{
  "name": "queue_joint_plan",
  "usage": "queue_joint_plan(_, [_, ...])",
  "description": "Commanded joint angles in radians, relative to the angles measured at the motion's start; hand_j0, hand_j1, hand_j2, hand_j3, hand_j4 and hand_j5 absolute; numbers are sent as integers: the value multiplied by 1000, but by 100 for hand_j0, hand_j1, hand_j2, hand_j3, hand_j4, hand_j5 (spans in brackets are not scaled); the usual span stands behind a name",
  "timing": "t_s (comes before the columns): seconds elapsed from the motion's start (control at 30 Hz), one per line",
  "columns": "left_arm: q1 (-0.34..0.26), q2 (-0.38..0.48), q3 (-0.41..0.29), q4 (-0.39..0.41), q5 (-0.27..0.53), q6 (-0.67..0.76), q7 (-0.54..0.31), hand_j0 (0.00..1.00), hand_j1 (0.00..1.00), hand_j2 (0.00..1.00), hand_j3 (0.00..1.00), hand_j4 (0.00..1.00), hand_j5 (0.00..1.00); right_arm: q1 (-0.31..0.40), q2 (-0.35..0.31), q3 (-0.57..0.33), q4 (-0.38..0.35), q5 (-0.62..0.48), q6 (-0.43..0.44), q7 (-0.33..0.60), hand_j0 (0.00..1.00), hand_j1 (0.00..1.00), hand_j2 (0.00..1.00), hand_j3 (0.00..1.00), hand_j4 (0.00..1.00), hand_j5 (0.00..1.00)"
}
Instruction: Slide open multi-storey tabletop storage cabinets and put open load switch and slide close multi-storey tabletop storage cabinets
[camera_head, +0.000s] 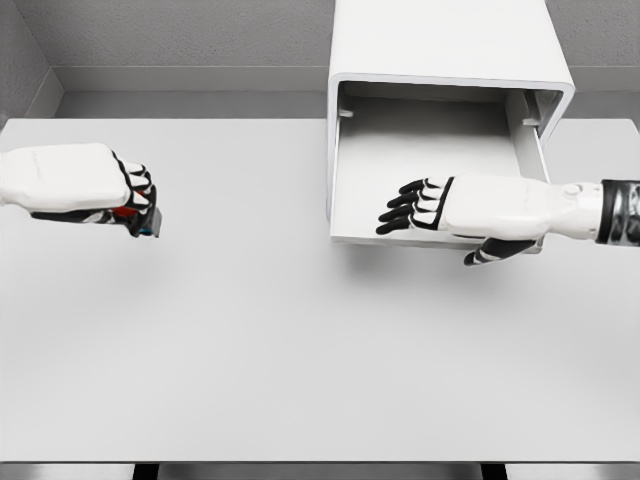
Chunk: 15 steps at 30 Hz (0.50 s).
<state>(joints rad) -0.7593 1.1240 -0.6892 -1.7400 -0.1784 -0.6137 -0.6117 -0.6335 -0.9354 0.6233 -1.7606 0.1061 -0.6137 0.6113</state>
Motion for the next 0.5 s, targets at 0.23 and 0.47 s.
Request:
queue_joint_plan(0.23, [-77, -82, -1, -23, 51, 3, 1, 33, 33, 33, 33, 33, 33, 6, -33, -4, 0, -80, 3, 0, 100, 100, 100, 100, 100, 100])
queue_joint_plan(0.47, [-133, -161, 0, -23, 91, 3, 1, 33, 33, 33, 33, 33, 33, 6, -68, -63, 0, -194, 3, 0, 100, 100, 100, 100, 100, 100])
